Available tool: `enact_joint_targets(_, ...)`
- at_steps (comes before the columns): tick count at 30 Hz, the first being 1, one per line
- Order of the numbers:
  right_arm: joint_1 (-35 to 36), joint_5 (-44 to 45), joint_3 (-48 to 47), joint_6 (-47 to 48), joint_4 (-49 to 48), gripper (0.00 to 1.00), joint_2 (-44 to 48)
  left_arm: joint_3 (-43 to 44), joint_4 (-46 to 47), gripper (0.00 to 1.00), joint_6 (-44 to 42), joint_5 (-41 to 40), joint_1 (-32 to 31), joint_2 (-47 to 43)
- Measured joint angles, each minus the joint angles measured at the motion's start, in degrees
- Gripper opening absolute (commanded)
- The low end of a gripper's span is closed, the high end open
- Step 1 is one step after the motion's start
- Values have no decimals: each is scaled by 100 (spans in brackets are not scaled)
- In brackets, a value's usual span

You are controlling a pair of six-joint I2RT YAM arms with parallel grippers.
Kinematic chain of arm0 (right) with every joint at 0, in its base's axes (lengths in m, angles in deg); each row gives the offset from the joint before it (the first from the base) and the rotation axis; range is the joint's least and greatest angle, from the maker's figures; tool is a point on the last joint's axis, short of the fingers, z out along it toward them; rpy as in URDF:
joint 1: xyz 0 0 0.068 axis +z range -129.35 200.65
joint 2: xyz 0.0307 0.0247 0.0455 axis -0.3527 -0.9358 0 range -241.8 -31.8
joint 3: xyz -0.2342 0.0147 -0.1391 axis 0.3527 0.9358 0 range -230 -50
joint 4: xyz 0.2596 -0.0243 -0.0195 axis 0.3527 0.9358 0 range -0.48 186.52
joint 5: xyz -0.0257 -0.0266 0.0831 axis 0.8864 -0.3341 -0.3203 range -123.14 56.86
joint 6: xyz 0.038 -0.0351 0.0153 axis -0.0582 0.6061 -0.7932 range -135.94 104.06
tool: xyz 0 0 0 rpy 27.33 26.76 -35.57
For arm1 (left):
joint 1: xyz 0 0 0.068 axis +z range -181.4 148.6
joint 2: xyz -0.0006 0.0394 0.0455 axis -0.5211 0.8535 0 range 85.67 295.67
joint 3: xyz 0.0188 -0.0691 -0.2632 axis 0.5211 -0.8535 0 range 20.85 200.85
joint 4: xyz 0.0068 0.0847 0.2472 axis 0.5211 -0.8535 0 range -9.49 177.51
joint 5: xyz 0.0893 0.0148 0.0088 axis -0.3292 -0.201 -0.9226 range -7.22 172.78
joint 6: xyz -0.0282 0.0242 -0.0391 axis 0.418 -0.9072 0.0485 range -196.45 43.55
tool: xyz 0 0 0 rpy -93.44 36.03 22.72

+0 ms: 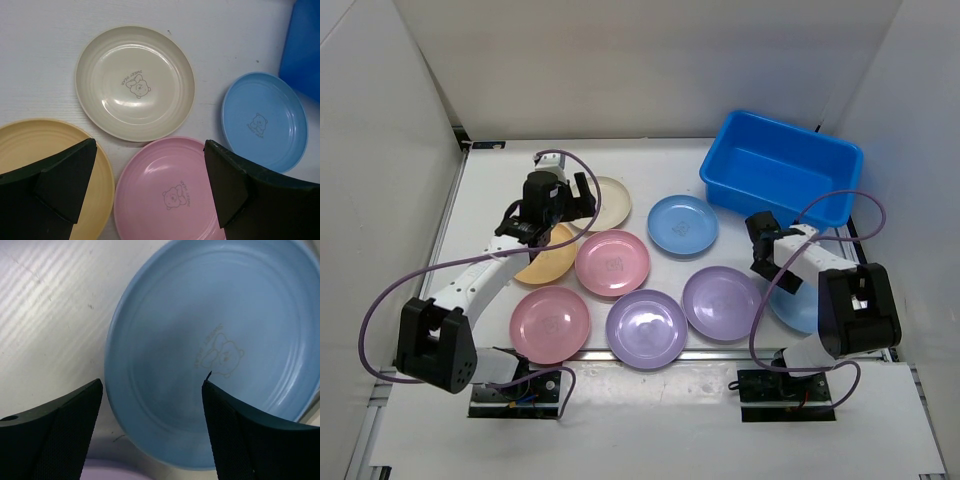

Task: Place the plates into the plastic bin on the countertop

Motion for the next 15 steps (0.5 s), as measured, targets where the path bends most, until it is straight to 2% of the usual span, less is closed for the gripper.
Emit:
enact_joint_targets(2, -24, -184, 129, 70, -153, 75, -4, 0, -4, 99, -2, -2, 0, 31)
enact_joint_targets(4, -24, -310, 151, 136, -267, 61, -46, 0, 0, 99, 0, -4, 0, 33)
enact_joint_targets(7, -17, -385, 129, 157, -470, 34, -170, 0, -13, 99, 2, -22, 0, 33)
enact_joint_targets(8, -17, -374, 122, 157, -505, 20, -208, 0, -20, 99, 4, -37, 0, 33)
enact_joint_targets(11, 0, -203, 74, 151, -516, 0, -223, 0, -74, 99, 20, -94, -4, 33)
enact_joint_targets(15, 17, -55, 63, 164, -282, 0, -66, 0, -129, 99, 33, -149, -4, 33)
